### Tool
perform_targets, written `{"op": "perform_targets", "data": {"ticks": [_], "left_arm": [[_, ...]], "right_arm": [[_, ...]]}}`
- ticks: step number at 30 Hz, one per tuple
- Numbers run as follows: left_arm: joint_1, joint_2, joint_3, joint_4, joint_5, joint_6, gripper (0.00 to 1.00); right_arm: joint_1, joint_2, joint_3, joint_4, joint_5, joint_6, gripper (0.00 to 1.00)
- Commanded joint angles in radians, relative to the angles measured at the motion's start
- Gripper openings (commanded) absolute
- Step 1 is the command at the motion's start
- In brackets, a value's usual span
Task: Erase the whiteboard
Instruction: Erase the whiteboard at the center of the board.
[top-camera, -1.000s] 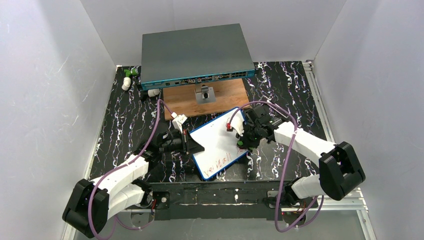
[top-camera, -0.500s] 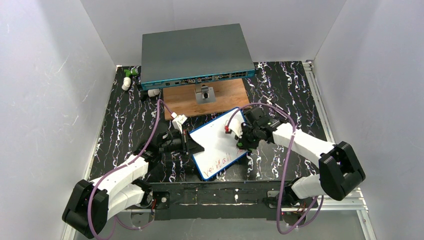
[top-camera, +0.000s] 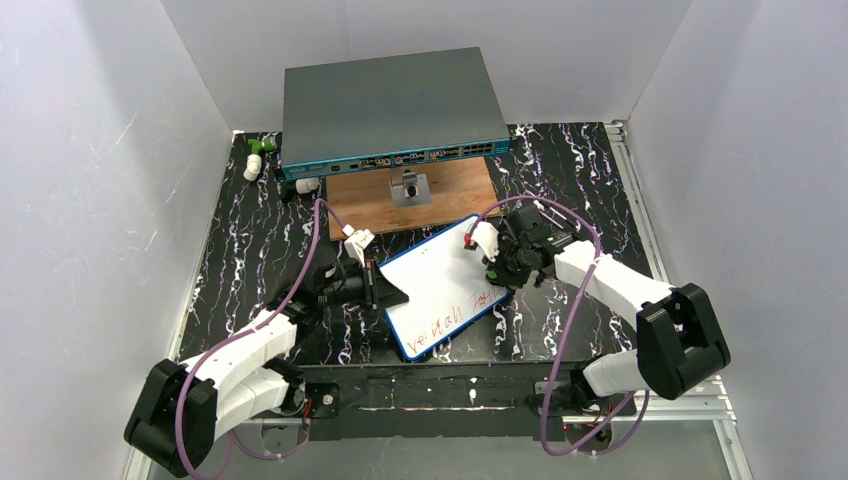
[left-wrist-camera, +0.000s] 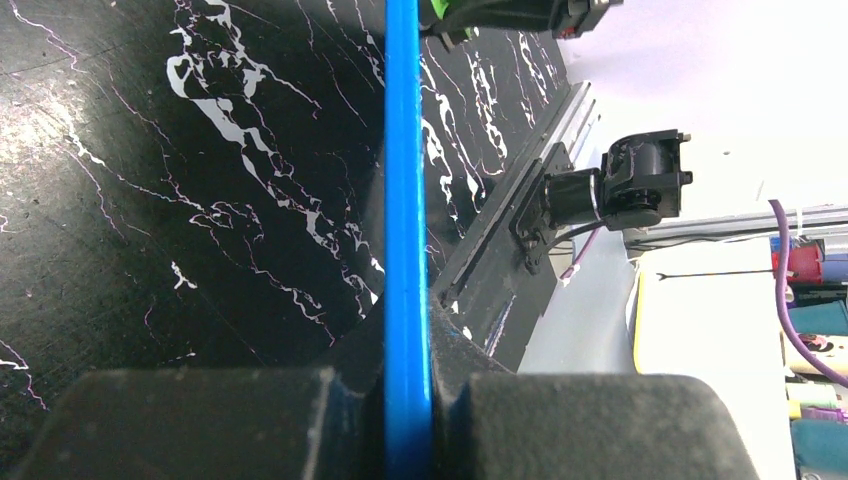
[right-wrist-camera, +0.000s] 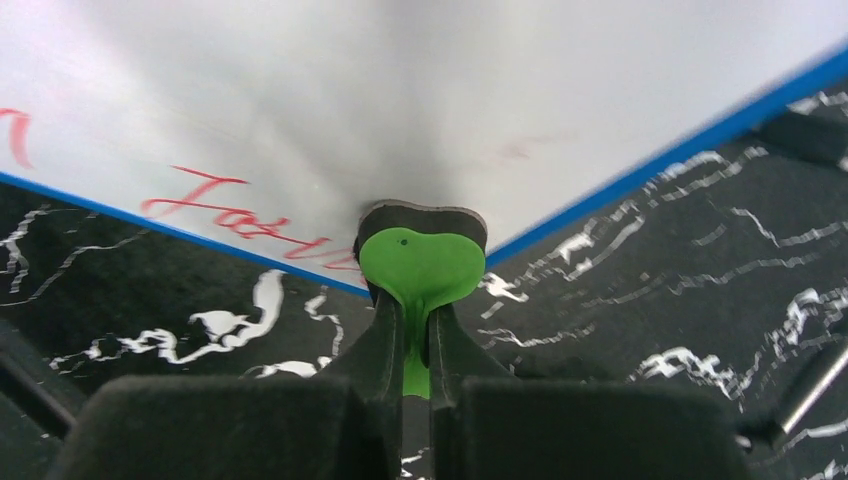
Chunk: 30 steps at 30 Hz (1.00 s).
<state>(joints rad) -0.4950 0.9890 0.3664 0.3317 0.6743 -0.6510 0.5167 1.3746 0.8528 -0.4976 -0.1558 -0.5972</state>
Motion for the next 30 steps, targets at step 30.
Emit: {"op": "perform_targets", "data": {"ticks": [30], "left_arm": [[-0.006,-0.033,0.023,0.012,0.046,0.033,0.0]], "right_arm": [[-0.111,-0.119,-0.013,0.015,-0.13,0.009,0.01]]}}
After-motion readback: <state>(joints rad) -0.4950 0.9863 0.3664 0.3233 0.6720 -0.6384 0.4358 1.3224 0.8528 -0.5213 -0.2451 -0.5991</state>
